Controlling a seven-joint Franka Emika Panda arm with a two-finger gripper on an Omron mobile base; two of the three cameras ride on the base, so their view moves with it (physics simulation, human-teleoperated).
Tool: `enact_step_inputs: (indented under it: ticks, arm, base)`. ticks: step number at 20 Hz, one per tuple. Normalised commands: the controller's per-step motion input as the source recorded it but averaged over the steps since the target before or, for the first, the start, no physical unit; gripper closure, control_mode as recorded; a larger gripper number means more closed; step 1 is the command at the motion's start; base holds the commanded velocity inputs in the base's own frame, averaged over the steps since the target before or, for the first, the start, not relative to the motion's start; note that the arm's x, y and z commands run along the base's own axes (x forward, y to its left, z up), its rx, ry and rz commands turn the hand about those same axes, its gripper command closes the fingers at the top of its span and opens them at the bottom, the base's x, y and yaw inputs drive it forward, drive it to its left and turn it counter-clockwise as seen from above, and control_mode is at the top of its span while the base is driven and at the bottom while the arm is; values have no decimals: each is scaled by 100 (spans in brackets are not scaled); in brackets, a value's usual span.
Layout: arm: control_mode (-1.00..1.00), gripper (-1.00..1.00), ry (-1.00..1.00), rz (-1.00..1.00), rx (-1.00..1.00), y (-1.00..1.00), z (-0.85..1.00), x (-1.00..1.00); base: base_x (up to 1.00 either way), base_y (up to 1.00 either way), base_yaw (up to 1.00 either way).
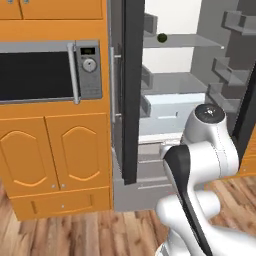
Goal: Place the cold items (lime and carrot) from the fridge in one tupperware on the dining counter. Place the warm items (hot dog and kebab skewer) in the stove area in another tupperware.
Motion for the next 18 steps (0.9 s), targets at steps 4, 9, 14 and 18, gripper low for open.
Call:
enact_step_inputs:
  ticks: [4, 9, 14, 18]
  arm:
    - [100, -100, 0, 0, 0, 0, 0, 0]
    - [100, -100, 0, 0, 0, 0, 0, 0]
    - [100, -100, 0, 0, 0, 0, 0, 0]
    - [100, -100, 0, 0, 0, 0, 0, 0]
  base:
    - [47, -64, 28]
    - [28, -62, 7]
    - [35, -53, 3]
    - [50, -49, 5]
